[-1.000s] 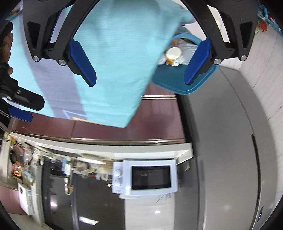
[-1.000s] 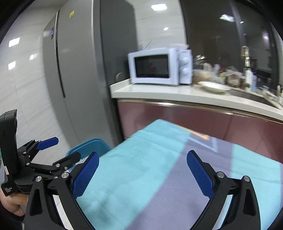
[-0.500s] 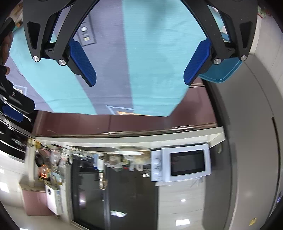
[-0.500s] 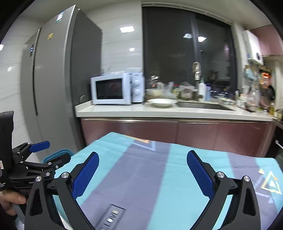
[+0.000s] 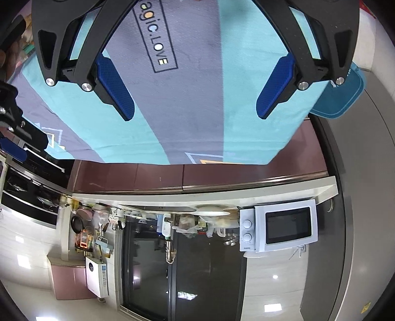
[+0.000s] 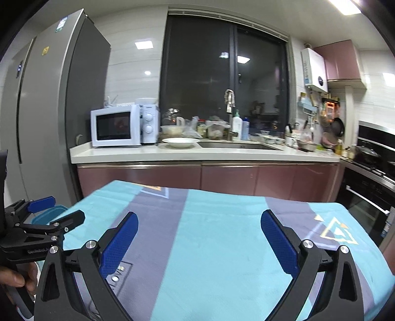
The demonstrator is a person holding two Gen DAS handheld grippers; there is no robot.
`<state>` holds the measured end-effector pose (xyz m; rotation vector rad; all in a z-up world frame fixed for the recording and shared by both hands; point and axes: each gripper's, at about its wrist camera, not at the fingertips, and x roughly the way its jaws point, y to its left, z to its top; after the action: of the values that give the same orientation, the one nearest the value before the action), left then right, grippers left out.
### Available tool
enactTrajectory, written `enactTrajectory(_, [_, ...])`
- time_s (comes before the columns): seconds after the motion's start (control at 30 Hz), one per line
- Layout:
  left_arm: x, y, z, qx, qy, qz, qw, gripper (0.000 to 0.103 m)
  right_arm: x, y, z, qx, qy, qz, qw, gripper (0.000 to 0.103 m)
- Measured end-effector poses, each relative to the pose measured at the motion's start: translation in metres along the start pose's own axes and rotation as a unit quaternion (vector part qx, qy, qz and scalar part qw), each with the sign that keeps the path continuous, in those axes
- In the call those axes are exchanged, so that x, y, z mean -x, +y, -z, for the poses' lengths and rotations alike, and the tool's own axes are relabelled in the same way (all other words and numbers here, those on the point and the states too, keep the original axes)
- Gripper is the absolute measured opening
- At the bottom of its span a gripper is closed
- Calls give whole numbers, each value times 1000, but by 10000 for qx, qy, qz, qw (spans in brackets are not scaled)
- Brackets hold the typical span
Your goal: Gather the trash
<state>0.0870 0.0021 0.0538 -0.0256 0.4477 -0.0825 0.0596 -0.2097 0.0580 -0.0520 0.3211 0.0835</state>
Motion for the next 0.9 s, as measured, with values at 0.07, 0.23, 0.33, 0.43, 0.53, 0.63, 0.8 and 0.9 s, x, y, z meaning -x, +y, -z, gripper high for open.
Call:
enactTrajectory(0.07, [-1,0,3,-1,3,20,10000,97,3,-1,6,-19,11,92,10000,96])
enactTrajectory(0.23, [-1,-1,17,-38,48,-47,10000,97,3,-4,21,-57,62,285,9996,96])
enactTrajectory(0.33, [-5,3,25,-67,136,-166,9997,97,2,-6,31,-128,140,308,9993,96])
enactTrajectory(0.43, [-5,9,34,-23,189,-218,9996,97,0,-5,37,-175,228,300,9991,96])
enactTrajectory(0.53, [-1,14,41,-17,169,-360,9992,97,-1,-3,42,-170,311,275,9990,96])
enactTrajectory(0.63, [1,22,43,69,140,-410,9990,97,2,0,45,-175,334,246,9990,96])
enactTrajectory(0.8, [14,28,49,111,-86,-426,9990,97,8,4,52,-153,326,263,9990,96])
enactTrajectory(0.9, [20,29,55,151,-197,-344,9991,97,11,6,58,-165,344,269,9989,96])
